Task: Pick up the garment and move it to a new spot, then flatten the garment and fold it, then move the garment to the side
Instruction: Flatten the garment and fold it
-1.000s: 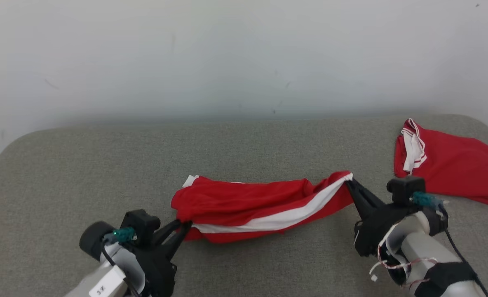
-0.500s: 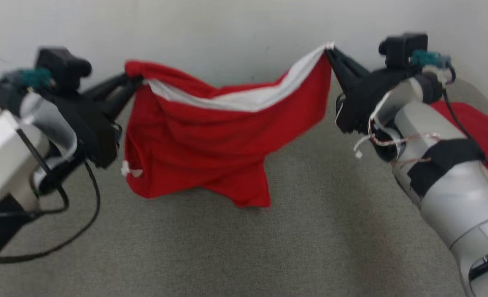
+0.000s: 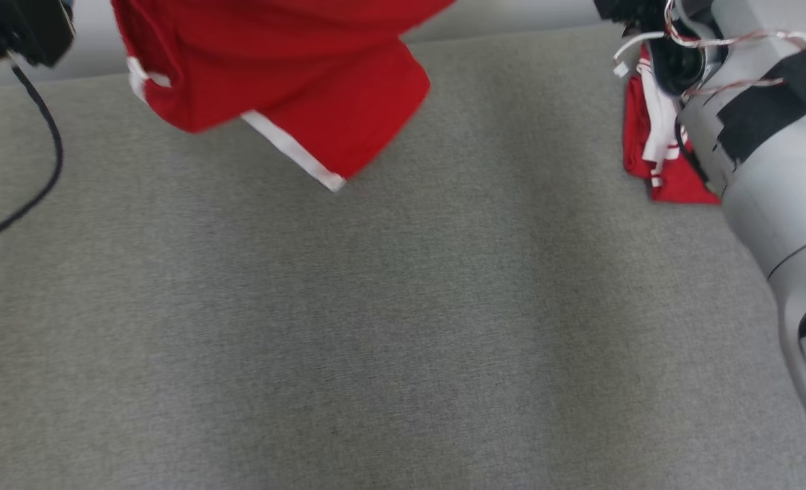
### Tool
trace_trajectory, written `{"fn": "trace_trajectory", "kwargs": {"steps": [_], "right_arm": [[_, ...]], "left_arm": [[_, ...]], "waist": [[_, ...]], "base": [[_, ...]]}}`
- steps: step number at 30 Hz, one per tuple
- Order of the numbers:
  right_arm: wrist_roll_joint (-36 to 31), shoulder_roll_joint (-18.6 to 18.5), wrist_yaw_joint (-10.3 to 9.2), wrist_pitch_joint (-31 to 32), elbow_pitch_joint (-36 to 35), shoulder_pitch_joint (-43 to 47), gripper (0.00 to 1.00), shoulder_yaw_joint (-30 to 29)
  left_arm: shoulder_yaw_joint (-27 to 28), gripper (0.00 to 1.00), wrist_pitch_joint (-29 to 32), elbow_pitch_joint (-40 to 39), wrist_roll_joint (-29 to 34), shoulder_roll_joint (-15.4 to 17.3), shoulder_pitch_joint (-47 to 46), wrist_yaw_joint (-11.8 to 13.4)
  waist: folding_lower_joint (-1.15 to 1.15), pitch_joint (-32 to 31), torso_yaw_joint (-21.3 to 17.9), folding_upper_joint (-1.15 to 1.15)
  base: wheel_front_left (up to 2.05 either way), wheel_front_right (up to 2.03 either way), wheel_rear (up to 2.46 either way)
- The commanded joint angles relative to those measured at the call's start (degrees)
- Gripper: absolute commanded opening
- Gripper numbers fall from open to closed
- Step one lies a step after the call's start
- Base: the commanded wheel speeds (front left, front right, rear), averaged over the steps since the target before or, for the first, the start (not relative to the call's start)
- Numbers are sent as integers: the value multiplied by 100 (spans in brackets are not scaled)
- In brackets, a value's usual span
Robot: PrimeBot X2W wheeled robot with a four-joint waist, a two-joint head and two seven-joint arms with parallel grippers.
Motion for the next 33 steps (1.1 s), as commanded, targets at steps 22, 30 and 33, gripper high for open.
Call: {"fn": "trace_trajectory", "kwargs": {"steps": [22, 30, 33], "right_arm": [[-2047, -28, -7, -621, -610, -688, 0, -1332], [-2013, 60, -7, -621, -1167, 56, 0, -1220], [-1779, 62, -7, -620, -1455, 475, 0, -1026]], "left_arm": [[-129, 0, -1486, 663, 118, -634, -584, 11], [-133, 0, -1601, 335, -19, -354, 108, 11], [-135, 0, -1661, 205, -184, -296, 362, 11]], "waist": [[-2, 1101, 34, -2], [-2, 1164, 91, -2], [-2, 1036, 151, -2]], "base": [[0, 0, 0], [0, 0, 0], [0, 0, 0]]}}
